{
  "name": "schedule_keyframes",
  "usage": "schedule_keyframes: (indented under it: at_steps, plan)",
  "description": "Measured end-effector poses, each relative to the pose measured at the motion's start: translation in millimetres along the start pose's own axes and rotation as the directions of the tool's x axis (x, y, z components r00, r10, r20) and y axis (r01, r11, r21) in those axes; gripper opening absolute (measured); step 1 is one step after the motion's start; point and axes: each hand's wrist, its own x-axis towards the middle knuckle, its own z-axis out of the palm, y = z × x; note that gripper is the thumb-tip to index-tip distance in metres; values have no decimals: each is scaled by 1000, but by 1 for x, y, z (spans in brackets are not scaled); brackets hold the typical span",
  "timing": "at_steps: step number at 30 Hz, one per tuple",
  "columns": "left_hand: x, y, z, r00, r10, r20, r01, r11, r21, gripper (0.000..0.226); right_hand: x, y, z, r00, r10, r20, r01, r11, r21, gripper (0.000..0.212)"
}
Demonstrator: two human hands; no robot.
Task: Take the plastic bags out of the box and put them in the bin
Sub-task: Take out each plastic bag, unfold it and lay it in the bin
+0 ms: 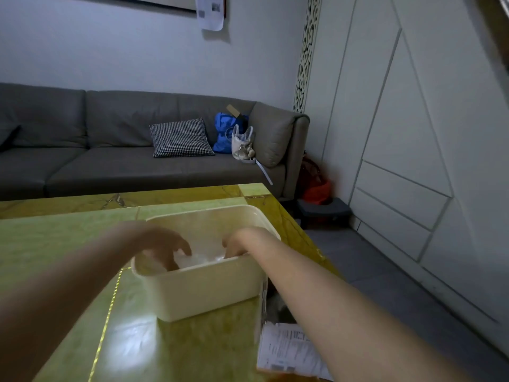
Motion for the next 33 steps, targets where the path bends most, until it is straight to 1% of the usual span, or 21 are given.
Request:
schedule_keyframes:
  at_steps: [2,3,4,6,8,10,11,14,15,17,18,20,22,23,25,27,29,30,31,32,33]
  plan:
    - [-9,-10,-5,997,-66,-28,64,996,-54,56,-8,-1,-5,999,-16,-49,14,999,-37,60]
    - [-13,-12,-9,994,-67,-82,60,995,-82,54,-17,-1,-10,993,-43,-108,36,998,-58,61]
    - [-17,-13,-11,986,-49,-157,33,994,-104,51,-30,-1,-16,982,-76,-174,67,996,-60,60]
    - [-20,-6,-15,945,-13,-328,-49,982,-181,40,-60,3,-28,947,-129,-294,136,991,3,49]
    - [-24,12,-19,891,40,-451,-166,956,-242,30,-90,14,-34,931,-139,-338,184,977,106,36]
    - [-29,36,-17,860,116,-497,-288,914,-286,26,-115,31,-31,958,-107,-267,151,977,151,25]
    - [-32,51,-15,847,171,-502,-354,888,-294,26,-127,40,-25,976,-78,-202,111,982,153,24]
    - [-39,89,-5,807,317,-498,-500,816,-291,25,-150,58,-4,999,11,-34,-7,992,123,37]
    - [-41,101,-2,811,342,-475,-513,806,-295,27,-156,60,3,999,35,-7,-34,994,103,41]
    - [-43,119,3,829,372,-418,-499,829,-252,32,-162,61,14,997,68,35,-70,996,47,48]
    - [-46,129,7,834,385,-396,-488,849,-204,35,-170,61,20,996,76,48,-77,997,23,47]
    - [-45,139,13,825,399,-400,-487,861,-146,36,-175,59,29,998,55,40,-54,998,-16,36]
    - [-46,144,19,824,374,-427,-475,865,-159,32,-178,59,34,999,19,-30,-20,999,-40,23]
    - [-46,146,21,828,351,-438,-462,869,-177,30,-179,59,34,996,12,-86,-15,999,-36,24]
    - [-43,148,24,840,300,-453,-432,874,-222,26,-181,62,26,971,25,-240,-9,998,66,25]
    - [-43,147,25,853,226,-471,-396,867,-302,25,-183,66,14,903,46,-427,45,979,199,18]
    - [-42,145,23,865,144,-481,-365,838,-405,26,-190,66,3,823,68,-563,151,931,333,15]
    - [-40,144,23,871,113,-479,-351,824,-444,28,-193,64,0,787,80,-612,238,875,421,16]
    - [-40,145,22,878,79,-473,-332,811,-482,29,-197,63,-3,759,108,-643,343,773,534,17]
    - [-40,145,22,879,41,-474,-323,783,-531,30,-200,61,-6,740,142,-657,442,634,635,18]
    - [-41,144,21,883,2,-470,-324,727,-606,28,-203,59,-10,719,176,-673,513,519,684,20]
